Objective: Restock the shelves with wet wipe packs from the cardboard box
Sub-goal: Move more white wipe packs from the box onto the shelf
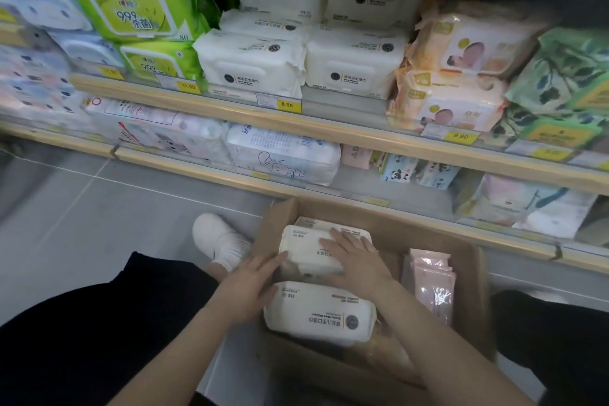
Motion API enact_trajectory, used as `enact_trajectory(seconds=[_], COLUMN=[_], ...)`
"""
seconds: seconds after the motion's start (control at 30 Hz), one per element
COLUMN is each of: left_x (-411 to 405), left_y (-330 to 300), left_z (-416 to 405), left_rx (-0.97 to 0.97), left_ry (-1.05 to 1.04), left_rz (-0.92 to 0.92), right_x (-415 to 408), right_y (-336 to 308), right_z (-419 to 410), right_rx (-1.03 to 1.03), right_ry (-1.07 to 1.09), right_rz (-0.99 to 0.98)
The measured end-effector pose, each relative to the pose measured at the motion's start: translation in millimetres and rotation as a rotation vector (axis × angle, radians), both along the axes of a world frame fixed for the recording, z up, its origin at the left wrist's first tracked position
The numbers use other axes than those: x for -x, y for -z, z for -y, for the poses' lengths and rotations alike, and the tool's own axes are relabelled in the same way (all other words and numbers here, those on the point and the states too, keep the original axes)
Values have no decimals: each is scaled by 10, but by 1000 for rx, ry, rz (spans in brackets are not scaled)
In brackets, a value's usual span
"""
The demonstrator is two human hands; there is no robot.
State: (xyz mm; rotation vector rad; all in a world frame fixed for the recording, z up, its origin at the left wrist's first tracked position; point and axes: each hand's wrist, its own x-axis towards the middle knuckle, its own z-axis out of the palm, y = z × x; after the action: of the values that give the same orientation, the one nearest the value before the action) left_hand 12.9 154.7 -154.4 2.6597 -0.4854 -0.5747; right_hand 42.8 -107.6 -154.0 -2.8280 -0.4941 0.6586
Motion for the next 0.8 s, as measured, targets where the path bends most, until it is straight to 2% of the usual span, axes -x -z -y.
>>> enact_trajectory(seconds=[0.23, 0.37, 0.5, 0.63, 0.7, 0.8], left_x=[-52, -92, -31, 132, 220, 172], left_y=[8, -110, -220, -131, -1, 144], left_z=[0, 155, 492, 772, 834, 885], left_rx=[3, -45, -10, -14, -70, -201], left_ry=[32, 76, 227, 412, 492, 539], left_rz=[11, 109, 147, 64, 17, 83], right_x=[-348, -356, -225, 45, 205, 429], right_y=[54, -25, -245, -439, -485, -500], right_z=[-158, -88, 239, 746, 975, 1206], right_rx=[55, 88, 98, 87, 54, 76], right_ry=[5, 23, 209, 432, 532, 611], right_rz=[-80, -61, 69, 105, 85, 94])
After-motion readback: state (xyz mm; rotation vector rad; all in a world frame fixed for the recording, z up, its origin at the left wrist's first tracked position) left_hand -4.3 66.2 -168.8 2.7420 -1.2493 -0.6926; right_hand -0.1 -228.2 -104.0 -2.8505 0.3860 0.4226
